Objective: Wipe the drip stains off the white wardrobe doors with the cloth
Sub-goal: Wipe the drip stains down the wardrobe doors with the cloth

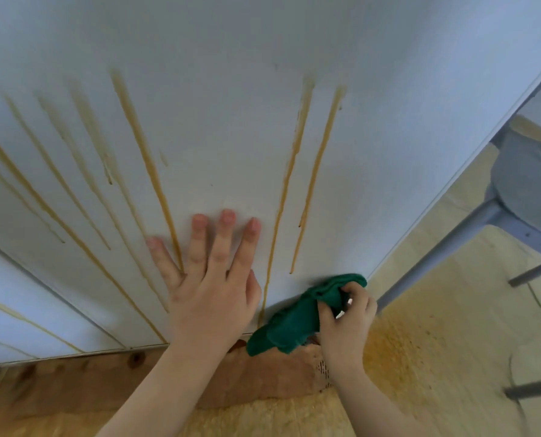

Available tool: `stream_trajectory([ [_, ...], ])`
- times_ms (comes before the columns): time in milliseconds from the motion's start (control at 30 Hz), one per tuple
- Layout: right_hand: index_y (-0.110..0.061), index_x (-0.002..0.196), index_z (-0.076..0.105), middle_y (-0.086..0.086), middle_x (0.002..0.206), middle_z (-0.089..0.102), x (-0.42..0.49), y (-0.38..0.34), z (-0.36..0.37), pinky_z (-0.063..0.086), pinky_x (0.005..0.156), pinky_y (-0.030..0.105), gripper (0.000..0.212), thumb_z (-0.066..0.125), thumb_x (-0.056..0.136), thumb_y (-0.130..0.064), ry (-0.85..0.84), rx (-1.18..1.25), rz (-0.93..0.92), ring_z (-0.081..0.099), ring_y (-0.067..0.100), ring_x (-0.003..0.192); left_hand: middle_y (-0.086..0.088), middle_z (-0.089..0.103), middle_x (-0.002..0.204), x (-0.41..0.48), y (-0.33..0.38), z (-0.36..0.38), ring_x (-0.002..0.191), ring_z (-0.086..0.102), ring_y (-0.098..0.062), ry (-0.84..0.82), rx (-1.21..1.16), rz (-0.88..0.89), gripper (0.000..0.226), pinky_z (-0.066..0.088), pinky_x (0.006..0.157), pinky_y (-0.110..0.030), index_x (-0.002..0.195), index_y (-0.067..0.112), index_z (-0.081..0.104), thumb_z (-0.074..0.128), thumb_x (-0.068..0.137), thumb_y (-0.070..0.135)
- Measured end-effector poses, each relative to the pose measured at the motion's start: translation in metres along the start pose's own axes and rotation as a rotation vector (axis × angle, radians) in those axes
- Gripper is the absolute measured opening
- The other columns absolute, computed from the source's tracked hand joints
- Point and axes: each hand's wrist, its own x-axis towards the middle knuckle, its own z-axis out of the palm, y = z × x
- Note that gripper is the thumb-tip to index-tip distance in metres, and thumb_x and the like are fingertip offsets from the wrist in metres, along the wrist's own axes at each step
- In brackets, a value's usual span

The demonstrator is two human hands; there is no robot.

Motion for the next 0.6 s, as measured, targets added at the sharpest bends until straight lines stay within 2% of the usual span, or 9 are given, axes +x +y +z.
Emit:
stream_trajectory([
  [33, -0.011, 0.108, 0.044, 0.007, 0.118, 0.039, -0.001, 0.006, 0.004, 0.040, 0.082, 0.012, 0.033, 0.060, 0.084, 0.004, -0.036, 0.011, 0.090, 0.040, -0.002, 0.094, -0.002, -0.015, 0.157, 0.001, 0.001, 0.000, 0.144, -0.012, -0.025, 0.001, -0.011, -0.007, 0.082, 0.004, 0.107, -0.065, 0.151, 0.022, 0.005, 0.050, 0.083, 0.025],
  [100, -0.013, 0.106, 0.046, 0.008, 0.114, 0.046, -0.003, 0.015, 0.010, 0.047, 0.089, 0.034, 0.029, 0.062, 0.085, -0.001, -0.031, 0.063, 0.201, 0.047, 0.017, 0.101, -0.002, -0.018, 0.156, 0.001, 0.003, 0.001, 0.143, -0.014, -0.025, -0.001, -0.026, -0.015, 0.086, 0.003, 0.107, -0.066, 0.151, 0.022, 0.001, 0.051, 0.081, 0.025],
  [167, -0.026, 0.095, 0.046, -0.001, 0.103, 0.051, -0.004, 0.013, 0.013, 0.051, 0.086, 0.045, 0.026, 0.063, 0.086, -0.009, 0.034, 0.170, 0.197, 0.051, 0.020, 0.098, -0.002, -0.021, 0.155, 0.001, 0.005, 0.001, 0.143, -0.017, -0.025, -0.004, -0.034, -0.018, 0.087, 0.001, 0.107, -0.066, 0.150, 0.022, -0.003, 0.050, 0.081, 0.026],
  [233, -0.036, 0.092, 0.044, -0.010, 0.098, 0.049, -0.003, 0.006, 0.016, 0.052, 0.082, 0.043, 0.027, 0.060, 0.089, -0.014, 0.095, 0.347, 0.180, 0.054, 0.018, 0.096, -0.002, -0.024, 0.154, 0.002, 0.006, 0.002, 0.142, -0.020, -0.025, -0.027, -0.052, -0.030, 0.086, 0.000, 0.107, -0.066, 0.150, 0.022, -0.006, 0.047, 0.083, 0.027],
  [300, -0.035, 0.097, 0.043, -0.011, 0.099, 0.047, -0.003, 0.003, 0.021, 0.052, 0.083, 0.042, 0.023, 0.055, 0.092, -0.016, 0.120, 0.485, 0.190, 0.054, 0.021, 0.100, -0.002, -0.026, 0.154, 0.002, 0.007, 0.002, 0.142, -0.021, -0.025, -0.037, -0.059, -0.043, 0.085, -0.001, 0.107, -0.066, 0.149, 0.022, -0.009, 0.045, 0.084, 0.026],
  [400, -0.024, 0.117, 0.038, -0.003, 0.111, 0.050, -0.003, 0.016, 0.034, 0.050, 0.089, 0.047, 0.024, 0.049, 0.096, -0.022, 0.122, 0.592, 0.479, 0.053, 0.022, 0.106, -0.002, -0.026, 0.154, 0.004, 0.009, 0.002, 0.142, -0.020, -0.026, -0.037, -0.072, -0.052, 0.086, 0.000, 0.106, -0.067, 0.150, 0.021, -0.008, 0.046, 0.082, 0.023],
  [500, -0.023, 0.130, 0.035, 0.005, 0.120, 0.047, -0.003, 0.023, 0.034, 0.049, 0.080, 0.041, 0.033, 0.045, 0.099, -0.023, 0.093, 0.717, 0.797, 0.052, 0.023, 0.100, -0.002, -0.025, 0.154, 0.003, 0.009, 0.000, 0.142, -0.018, -0.026, -0.027, -0.076, -0.047, 0.087, 0.000, 0.107, -0.067, 0.150, 0.021, -0.007, 0.047, 0.081, 0.021],
  [600, -0.020, 0.125, 0.041, 0.007, 0.115, 0.053, 0.000, 0.022, 0.028, 0.050, 0.080, 0.041, 0.028, 0.047, 0.098, -0.013, 0.054, 0.816, 0.809, 0.055, 0.024, 0.095, -0.002, -0.026, 0.154, 0.002, 0.008, 0.001, 0.142, -0.019, -0.026, -0.019, -0.082, -0.041, 0.088, 0.000, 0.107, -0.066, 0.149, 0.021, -0.008, 0.048, 0.081, 0.021],
])
